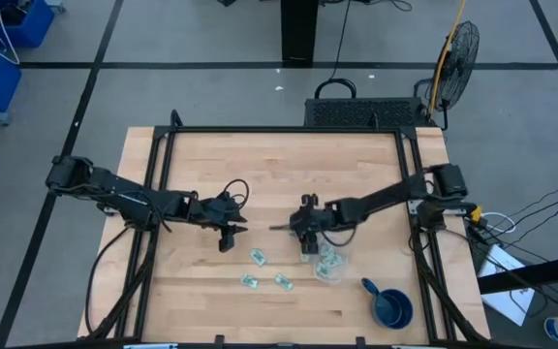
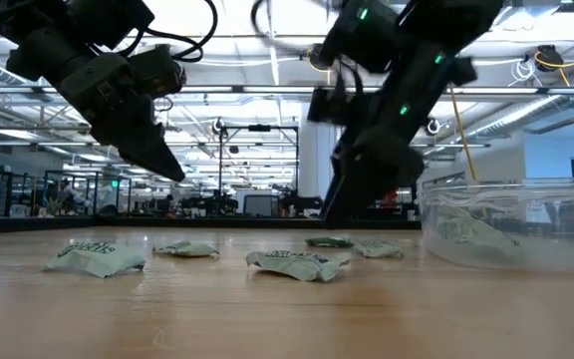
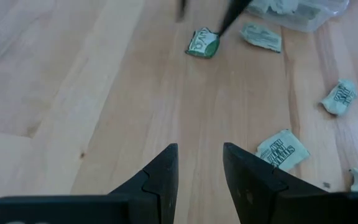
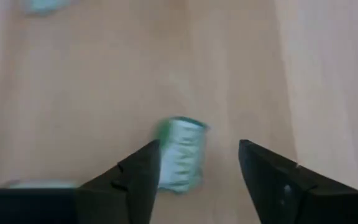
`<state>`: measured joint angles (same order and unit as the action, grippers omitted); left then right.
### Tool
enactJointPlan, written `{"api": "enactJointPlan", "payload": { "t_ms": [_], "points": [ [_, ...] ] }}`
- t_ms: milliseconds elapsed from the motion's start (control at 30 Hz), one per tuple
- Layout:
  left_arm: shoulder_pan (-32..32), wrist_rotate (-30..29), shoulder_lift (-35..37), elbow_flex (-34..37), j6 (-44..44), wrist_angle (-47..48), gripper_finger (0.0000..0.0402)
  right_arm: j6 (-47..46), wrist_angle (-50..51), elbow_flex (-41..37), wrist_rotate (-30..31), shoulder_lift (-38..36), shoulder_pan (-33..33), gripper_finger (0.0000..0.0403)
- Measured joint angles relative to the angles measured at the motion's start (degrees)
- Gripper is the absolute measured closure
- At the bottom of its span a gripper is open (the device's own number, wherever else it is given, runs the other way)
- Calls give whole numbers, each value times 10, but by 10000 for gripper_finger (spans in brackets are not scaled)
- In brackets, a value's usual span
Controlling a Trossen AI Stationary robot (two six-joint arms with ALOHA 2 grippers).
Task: Pick and place Stevia / Truvia into bins
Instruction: Put the truvia packet into the transparent container
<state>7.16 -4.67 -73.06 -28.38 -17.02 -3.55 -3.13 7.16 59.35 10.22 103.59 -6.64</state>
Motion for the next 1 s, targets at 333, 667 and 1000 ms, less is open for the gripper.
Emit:
{"api": "enactJointPlan", "payload": {
  "t_ms": [333,667,1000],
  "points": [
    [0,0,0,0,3,4,268,-20,8,0,-87,11,17,170],
    [0,0,0,0,4,4,268,-26,4,1,-102,-6,17,178],
    [0,-4,0,0,4,4,268,-30,3,2,-112,36,6,181]
  ]
}}
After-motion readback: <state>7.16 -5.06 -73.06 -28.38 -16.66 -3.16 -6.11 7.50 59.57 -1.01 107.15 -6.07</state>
